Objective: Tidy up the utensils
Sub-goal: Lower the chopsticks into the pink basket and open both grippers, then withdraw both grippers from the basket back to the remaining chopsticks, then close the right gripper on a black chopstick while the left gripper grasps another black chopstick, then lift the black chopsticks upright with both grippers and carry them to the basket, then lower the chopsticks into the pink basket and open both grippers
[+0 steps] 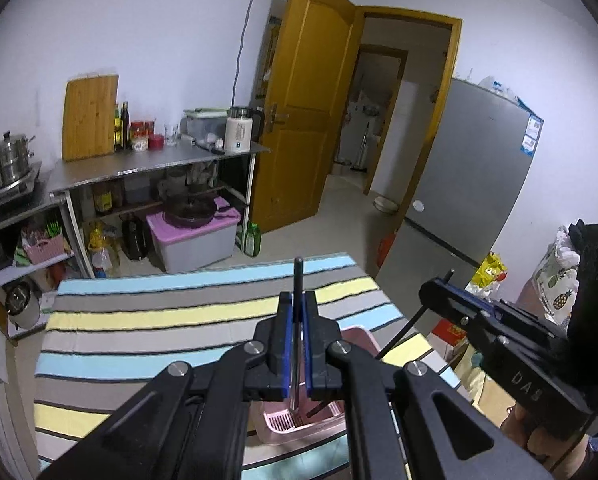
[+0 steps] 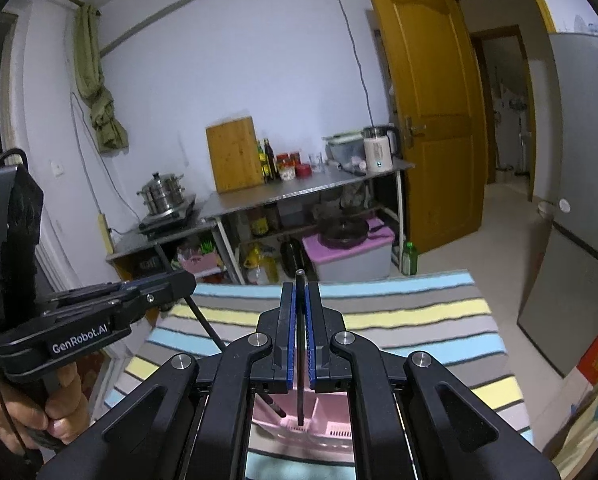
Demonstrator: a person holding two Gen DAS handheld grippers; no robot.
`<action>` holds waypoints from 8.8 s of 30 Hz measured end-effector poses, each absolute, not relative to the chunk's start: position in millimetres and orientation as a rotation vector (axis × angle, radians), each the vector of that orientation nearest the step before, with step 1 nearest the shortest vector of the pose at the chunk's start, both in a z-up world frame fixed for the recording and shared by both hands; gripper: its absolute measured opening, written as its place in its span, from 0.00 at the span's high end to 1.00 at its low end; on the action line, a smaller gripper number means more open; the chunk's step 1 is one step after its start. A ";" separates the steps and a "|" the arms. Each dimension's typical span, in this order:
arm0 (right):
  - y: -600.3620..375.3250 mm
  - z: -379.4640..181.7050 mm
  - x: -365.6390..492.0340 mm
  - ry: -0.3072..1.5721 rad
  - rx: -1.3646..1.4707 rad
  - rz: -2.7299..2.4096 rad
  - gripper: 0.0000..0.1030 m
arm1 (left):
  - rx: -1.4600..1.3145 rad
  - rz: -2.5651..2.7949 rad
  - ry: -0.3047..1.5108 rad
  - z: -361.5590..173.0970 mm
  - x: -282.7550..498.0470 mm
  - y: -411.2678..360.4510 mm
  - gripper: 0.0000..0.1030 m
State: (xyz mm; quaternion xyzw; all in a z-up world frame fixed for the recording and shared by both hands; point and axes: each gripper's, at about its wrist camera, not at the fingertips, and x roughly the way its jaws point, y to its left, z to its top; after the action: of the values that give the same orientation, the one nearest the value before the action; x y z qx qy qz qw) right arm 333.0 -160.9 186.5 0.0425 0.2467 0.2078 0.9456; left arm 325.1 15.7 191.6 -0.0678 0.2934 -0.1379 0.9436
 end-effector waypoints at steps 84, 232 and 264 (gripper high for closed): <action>-197.2 65.6 103.6 0.592 -0.028 0.373 0.84 | -0.124 -0.187 0.697 36.3 91.7 6.6 0.63; -179.7 163.0 180.3 0.575 0.097 0.410 0.96 | -0.122 -0.250 0.664 157.1 171.2 43.7 0.95; -190.0 194.1 285.7 0.420 0.248 0.367 0.96 | -0.245 -0.262 0.541 190.2 291.9 44.9 0.95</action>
State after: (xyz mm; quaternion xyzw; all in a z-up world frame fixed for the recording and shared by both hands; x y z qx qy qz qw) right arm 285.7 -190.0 194.1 0.1222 0.2069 0.1807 0.9537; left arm 291.9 44.9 190.2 -0.1203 0.2659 -0.1287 0.9478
